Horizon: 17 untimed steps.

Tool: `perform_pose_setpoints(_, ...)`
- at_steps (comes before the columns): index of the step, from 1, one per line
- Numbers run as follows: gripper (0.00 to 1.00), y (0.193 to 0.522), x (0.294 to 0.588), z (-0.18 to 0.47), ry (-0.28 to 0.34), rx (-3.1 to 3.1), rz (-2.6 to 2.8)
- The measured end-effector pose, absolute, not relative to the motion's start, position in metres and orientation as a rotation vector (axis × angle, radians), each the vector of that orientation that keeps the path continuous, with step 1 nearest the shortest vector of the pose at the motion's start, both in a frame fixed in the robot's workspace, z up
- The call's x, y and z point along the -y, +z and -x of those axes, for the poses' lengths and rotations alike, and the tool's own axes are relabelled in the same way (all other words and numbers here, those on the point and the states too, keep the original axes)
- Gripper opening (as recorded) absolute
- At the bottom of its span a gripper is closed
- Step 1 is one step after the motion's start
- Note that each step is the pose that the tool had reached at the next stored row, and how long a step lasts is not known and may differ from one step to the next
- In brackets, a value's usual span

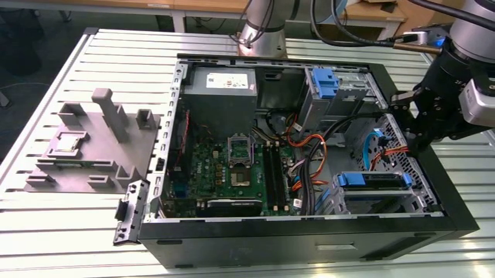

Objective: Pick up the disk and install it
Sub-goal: 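Insert the first disk wire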

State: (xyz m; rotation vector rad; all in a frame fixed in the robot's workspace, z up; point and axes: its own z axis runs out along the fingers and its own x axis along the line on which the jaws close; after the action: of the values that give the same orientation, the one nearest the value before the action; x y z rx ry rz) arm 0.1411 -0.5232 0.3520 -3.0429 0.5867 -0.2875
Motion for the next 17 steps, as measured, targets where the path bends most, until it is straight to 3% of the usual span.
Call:
perform_pose_setpoints(2, 0.16, 0.3524, 0.5232, -0.1412, -0.288, -0.587, 3.043)
perform_pose_setpoints(17, 0.16, 0.3582, 0.5232, -0.1316, -0.288, -0.586, 3.044)
